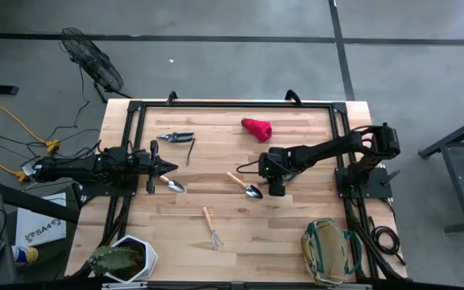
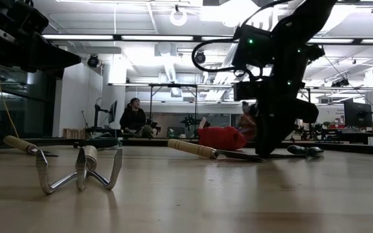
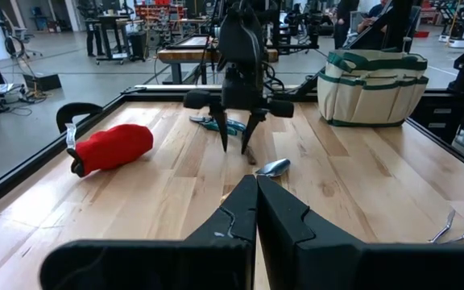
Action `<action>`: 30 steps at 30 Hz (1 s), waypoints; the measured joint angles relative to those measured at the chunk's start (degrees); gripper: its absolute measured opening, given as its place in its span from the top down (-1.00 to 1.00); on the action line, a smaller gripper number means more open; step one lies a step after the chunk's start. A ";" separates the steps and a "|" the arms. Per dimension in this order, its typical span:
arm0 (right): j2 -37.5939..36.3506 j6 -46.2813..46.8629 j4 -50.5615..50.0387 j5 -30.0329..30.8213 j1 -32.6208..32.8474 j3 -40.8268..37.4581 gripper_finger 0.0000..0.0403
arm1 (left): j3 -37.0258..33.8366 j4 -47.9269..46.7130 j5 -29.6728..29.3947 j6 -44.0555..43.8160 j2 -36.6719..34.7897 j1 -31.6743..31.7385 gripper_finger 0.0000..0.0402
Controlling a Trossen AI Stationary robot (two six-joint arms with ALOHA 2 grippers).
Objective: Pick & Place Garden tools in Gardening bag
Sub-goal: Put the right green shear scissors into the gardening bag
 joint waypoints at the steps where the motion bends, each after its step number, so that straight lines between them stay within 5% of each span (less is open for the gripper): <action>1: 0.47 0.02 0.02 -0.21 0.00 0.02 0.32 | 0.02 0.00 -0.02 0.02 0.00 0.02 0.99; 22: -2.64 -3.17 -1.63 0.61 -0.02 -0.40 0.32 | 0.02 0.02 0.00 0.02 0.00 0.02 0.99; 30: -6.10 -3.57 -2.40 -3.91 0.74 -0.42 0.32 | 0.02 0.02 0.00 0.02 0.00 0.02 0.99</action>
